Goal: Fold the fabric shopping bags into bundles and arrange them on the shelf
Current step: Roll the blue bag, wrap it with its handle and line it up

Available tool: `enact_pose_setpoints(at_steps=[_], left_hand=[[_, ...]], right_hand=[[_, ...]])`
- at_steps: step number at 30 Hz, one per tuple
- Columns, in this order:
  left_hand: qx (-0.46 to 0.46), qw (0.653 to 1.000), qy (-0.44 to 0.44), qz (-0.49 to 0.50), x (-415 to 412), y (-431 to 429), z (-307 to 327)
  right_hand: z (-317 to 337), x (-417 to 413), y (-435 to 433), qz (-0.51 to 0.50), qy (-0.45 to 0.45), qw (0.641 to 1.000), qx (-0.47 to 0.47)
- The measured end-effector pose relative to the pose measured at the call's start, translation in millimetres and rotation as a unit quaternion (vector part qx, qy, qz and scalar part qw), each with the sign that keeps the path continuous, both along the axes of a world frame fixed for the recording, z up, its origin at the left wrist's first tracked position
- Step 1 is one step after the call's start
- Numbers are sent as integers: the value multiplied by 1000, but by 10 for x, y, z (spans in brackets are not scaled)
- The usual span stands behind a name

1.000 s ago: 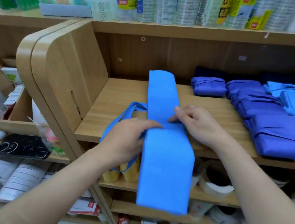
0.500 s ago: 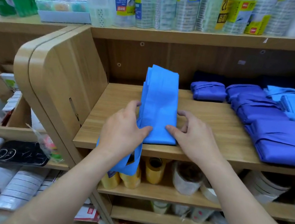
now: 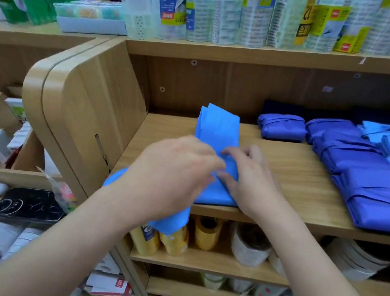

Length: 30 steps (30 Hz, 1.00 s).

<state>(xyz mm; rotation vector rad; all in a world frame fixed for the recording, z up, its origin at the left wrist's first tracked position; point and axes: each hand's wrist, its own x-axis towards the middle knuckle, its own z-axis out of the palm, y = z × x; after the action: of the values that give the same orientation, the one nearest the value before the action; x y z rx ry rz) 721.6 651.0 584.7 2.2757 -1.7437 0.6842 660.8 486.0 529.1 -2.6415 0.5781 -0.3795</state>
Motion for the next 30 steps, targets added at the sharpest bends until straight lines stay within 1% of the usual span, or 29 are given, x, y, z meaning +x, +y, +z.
enact_pose_setpoints(at_steps=[1,2,3,4,5,6,7,9,11,12,13,15,17,19,21,23,24,26,27,28,30], left_hand=[[83,996,36,-16,-33,-35,17],[178,982,60,9,-45,-88,-15],[255,964,52,47,-24,-138,-68],[305,948,44,82,18,-170,-125],[328,938,43,105,72,-176,-184],[330,936,52,116,131,-163,-245],[318,938,67,116,173,-147,-281],[295,946,79,109,191,-124,-311],[274,955,63,95,133,-98,-313],[265,959,55,89,98,-83,-308],[260,961,51,83,66,-64,-305],[255,962,56,72,14,-9,-295],[258,962,63,62,-39,56,-271],[257,962,82,52,-78,110,-260],[245,963,108,39,-61,155,-256],[207,962,177,31,27,195,-272],[170,956,239,34,80,209,-285],[52,931,357,51,183,202,-331],[-7,917,394,67,210,173,-346],[-53,904,416,83,224,138,-367],[-100,892,428,102,206,63,-396]], right_hand=[[-14,7,-15,17,1,1000,-15],[-30,14,-34,32,9,999,-27],[-39,16,-52,46,19,998,-36],[-40,13,-67,62,31,997,-42],[-31,3,-83,77,41,995,-42],[-27,-7,-109,91,46,994,-37],[-12,-22,-137,103,44,993,-22],[39,-37,-204,107,17,993,48],[69,0,-268,82,-30,990,112],[71,40,-300,64,-45,990,117],[69,82,-327,49,-44,991,115],[79,189,-353,44,-6,990,132],[89,304,-348,60,7,981,185],[90,381,-327,66,-23,967,245],[95,401,-286,70,-66,941,325],[91,384,-260,85,-100,918,373],[100,372,-242,93,-111,911,385],[128,339,-201,104,-129,894,416],[134,328,-186,103,-138,879,445],[148,308,-164,102,-149,856,484],[163,262,-128,100,-164,811,553]])
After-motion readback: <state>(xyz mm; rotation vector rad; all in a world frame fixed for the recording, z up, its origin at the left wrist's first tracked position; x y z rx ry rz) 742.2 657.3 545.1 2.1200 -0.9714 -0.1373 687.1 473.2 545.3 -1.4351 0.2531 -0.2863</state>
